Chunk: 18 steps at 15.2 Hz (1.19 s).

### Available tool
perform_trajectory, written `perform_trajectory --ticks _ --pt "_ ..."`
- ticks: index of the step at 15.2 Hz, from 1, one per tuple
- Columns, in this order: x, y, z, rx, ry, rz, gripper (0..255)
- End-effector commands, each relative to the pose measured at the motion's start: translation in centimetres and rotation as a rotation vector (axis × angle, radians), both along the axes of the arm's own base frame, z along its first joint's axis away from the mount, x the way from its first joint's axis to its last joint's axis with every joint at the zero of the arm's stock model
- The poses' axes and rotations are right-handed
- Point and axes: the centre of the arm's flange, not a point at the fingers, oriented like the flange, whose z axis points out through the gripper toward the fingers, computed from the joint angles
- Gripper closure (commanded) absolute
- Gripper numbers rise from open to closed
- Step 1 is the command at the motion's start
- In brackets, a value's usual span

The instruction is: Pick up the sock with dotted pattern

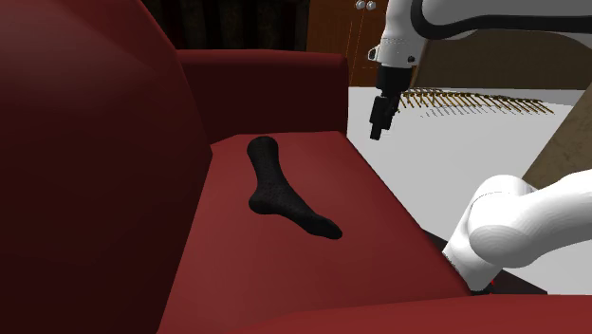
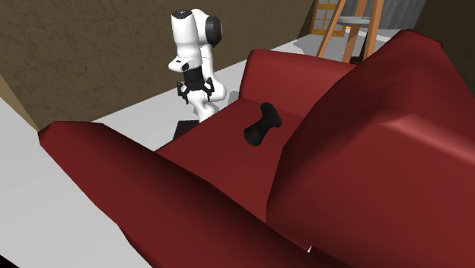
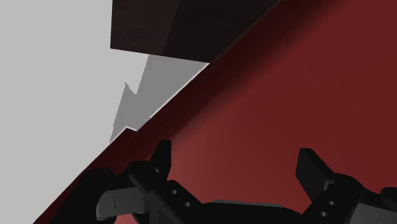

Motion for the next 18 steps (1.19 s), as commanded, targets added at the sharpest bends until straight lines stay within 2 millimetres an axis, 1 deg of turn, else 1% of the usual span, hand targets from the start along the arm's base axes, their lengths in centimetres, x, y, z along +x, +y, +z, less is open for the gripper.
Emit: perform_trajectory --ticks 1,5,9,13,18 --pt "0.0 0.0 0.0 0.0 0.0 0.0 0" --pt "-0.5 5.0 -0.4 0.006 -0.001 -0.149 0" --pt "-0.3 10.1 -0.8 0.011 -0.002 -0.299 0" --pt "0.7 15.1 -1.1 0.017 -0.003 -0.448 0" --pt "2.9 21.0 -1.5 0.024 -0.004 -0.635 0"
